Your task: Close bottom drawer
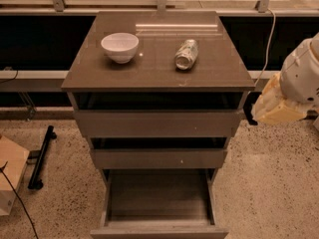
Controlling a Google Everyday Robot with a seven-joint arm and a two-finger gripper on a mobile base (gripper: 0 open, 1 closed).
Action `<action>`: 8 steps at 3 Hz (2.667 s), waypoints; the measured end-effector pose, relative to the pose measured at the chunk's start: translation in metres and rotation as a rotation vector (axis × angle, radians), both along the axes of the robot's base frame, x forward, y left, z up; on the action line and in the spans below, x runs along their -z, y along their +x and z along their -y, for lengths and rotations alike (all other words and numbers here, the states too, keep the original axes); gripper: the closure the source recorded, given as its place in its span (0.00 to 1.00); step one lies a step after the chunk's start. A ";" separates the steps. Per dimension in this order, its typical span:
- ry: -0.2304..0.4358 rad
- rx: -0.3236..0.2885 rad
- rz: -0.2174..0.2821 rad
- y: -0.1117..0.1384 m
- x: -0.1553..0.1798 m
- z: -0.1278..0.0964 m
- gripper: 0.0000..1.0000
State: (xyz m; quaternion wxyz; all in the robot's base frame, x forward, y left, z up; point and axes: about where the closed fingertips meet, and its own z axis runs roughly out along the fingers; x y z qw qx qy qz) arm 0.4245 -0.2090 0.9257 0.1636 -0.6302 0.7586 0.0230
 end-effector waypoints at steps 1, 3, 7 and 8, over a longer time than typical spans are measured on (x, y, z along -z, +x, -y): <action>0.077 -0.054 0.011 -0.012 0.057 -0.006 0.99; 0.123 -0.082 0.036 -0.012 0.102 -0.013 1.00; 0.233 -0.171 -0.026 -0.003 0.249 -0.057 1.00; 0.262 -0.164 -0.042 0.009 0.302 -0.053 1.00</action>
Offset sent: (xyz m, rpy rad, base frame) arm -0.0120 0.0179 -0.1570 0.1902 -0.0439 0.1095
